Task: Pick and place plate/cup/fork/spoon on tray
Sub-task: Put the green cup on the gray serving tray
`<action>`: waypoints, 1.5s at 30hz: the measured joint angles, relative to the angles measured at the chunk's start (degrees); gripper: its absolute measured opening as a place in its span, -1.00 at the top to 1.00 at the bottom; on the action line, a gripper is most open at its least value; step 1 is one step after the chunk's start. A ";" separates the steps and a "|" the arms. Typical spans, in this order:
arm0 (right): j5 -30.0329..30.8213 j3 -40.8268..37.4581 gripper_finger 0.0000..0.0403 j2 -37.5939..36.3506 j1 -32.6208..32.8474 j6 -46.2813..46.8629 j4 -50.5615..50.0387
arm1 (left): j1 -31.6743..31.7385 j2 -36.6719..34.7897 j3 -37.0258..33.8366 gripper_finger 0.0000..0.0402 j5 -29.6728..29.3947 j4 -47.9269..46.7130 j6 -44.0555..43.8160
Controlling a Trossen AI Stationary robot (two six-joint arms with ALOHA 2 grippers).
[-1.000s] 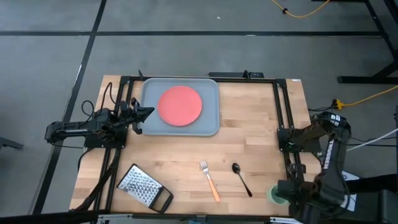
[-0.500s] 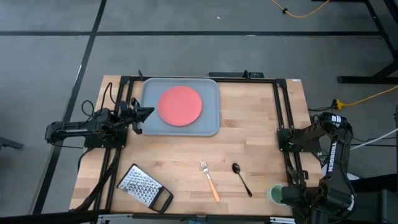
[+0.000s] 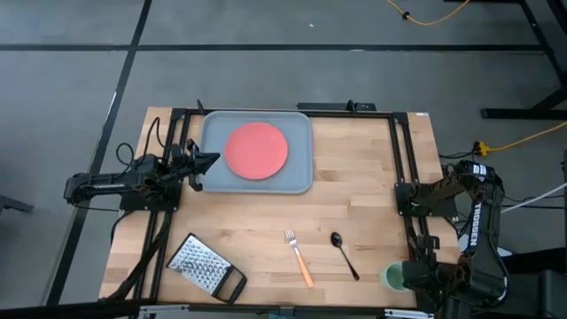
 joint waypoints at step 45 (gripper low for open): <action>10.95 -9.53 0.65 -6.53 0.44 -1.47 -0.82 | -0.01 0.01 0.00 1.00 1.27 -0.57 -0.02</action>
